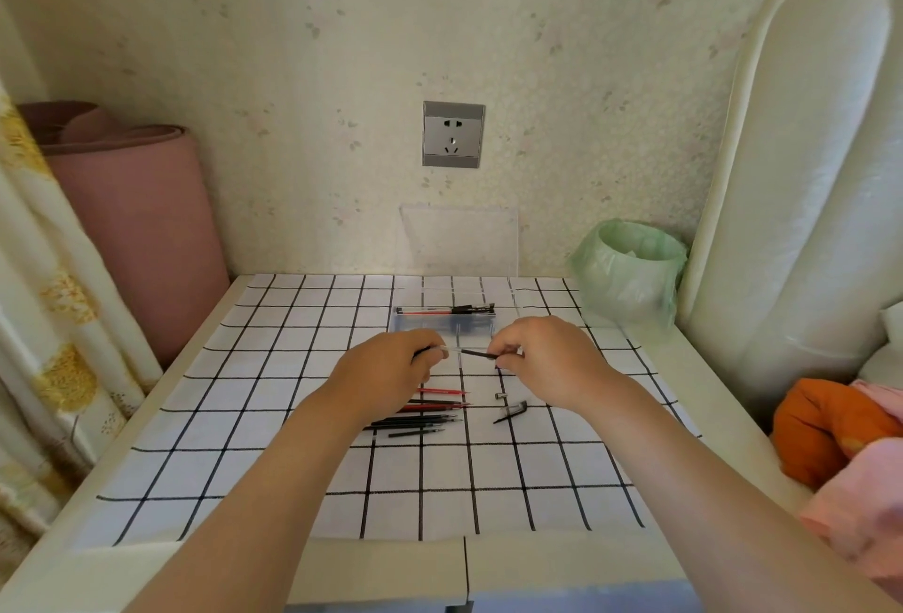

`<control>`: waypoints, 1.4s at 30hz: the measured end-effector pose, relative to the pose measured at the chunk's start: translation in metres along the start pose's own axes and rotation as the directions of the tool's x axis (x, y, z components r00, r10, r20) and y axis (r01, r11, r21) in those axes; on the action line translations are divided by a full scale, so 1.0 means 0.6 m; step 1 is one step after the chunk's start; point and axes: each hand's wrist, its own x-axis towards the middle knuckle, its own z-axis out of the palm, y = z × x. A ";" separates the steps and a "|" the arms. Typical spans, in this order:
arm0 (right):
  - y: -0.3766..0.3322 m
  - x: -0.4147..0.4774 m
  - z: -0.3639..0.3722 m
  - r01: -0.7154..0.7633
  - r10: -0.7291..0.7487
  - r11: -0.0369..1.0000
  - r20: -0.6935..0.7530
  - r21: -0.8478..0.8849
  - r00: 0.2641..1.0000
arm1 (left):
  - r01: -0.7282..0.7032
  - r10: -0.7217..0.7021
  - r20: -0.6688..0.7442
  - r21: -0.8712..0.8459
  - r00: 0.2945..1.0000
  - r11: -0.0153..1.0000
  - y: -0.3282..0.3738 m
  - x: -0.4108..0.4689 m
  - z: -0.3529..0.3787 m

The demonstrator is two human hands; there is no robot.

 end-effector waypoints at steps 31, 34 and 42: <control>-0.021 -0.001 0.027 0.105 -0.121 0.966 0.057 0.236 0.991 | -0.075 0.071 0.069 0.056 0.995 0.996 0.024 -0.007 0.013; -0.015 0.001 0.027 0.074 -0.100 0.960 0.082 0.271 0.992 | -0.059 0.056 0.057 0.058 0.997 0.997 0.020 -0.005 0.014; 0.019 0.003 0.028 -0.076 0.078 0.997 0.172 -0.021 0.982 | -0.065 0.059 0.106 0.058 0.993 0.996 0.015 -0.009 0.011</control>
